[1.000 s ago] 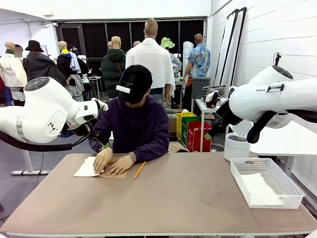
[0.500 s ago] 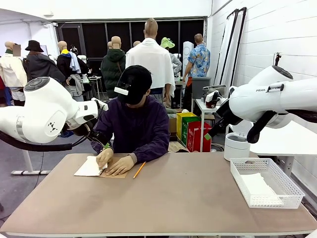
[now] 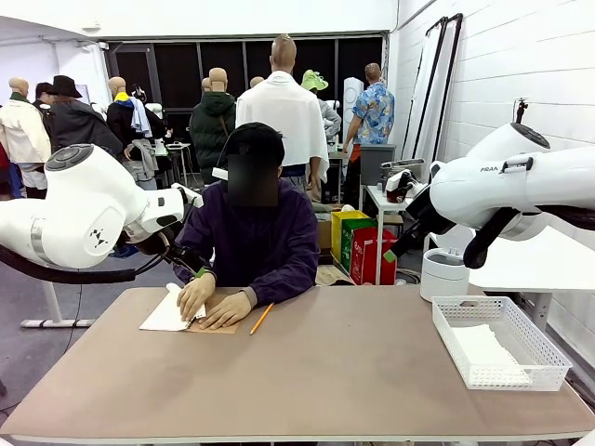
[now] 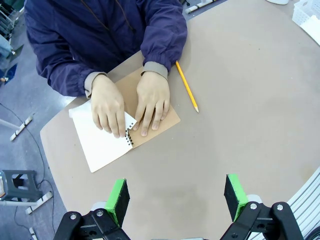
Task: Sort the paper based on its condition.
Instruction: If a person hands you a paper, place it in the Organizing basket , and if it's crumpled, put it in the Trash can.
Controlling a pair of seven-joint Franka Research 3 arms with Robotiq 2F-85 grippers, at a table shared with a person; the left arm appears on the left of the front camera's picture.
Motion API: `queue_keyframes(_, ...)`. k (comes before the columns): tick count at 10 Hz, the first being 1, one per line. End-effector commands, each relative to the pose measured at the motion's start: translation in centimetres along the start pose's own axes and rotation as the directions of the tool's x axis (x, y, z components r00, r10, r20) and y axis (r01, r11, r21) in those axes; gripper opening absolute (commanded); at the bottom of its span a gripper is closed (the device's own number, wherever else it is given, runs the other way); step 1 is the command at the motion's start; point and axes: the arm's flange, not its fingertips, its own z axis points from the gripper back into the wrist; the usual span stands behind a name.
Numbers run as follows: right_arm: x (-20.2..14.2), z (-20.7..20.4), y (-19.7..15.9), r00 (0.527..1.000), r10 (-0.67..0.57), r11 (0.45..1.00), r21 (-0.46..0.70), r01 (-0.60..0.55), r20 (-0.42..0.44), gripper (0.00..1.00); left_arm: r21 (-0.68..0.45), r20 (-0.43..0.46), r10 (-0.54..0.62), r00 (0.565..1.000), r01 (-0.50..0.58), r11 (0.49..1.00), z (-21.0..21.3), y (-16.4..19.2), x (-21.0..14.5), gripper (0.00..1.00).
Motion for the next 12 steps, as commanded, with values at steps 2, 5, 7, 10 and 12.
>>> queue_keyframes(2,-0.08,-0.03,0.04,1.000,-0.006,1.000,-0.011,0.006,-0.006,1.00,0.000,-0.001,0.001,1.000,-0.001,1.000,-0.04,0.11,-0.06,1.00)
queue_keyframes(5,-0.08,-0.03,0.04,1.000,-0.006,1.000,-0.011,0.006,-0.006,1.00,0.000,-0.001,0.001,1.000,-0.001,1.000,-0.04,0.11,-0.06,1.00)
queue_keyframes(7,-0.08,-0.03,0.04,1.000,-0.006,1.000,-0.011,0.006,-0.006,1.00,0.000,-0.001,0.001,1.000,-0.001,1.000,-0.04,0.11,-0.06,1.00)
queue_keyframes(10,-0.08,-0.03,0.04,1.000,-0.006,1.000,-0.011,0.006,-0.006,1.00,0.000,-0.001,0.001,1.000,-0.001,1.000,-0.04,0.11,-0.06,1.00)
queue_keyframes(12,-0.08,-0.03,0.04,1.000,-0.006,1.000,-0.011,0.006,-0.006,1.00,0.000,-0.001,0.001,1.000,-0.001,1.000,-0.04,0.11,-0.06,1.00)
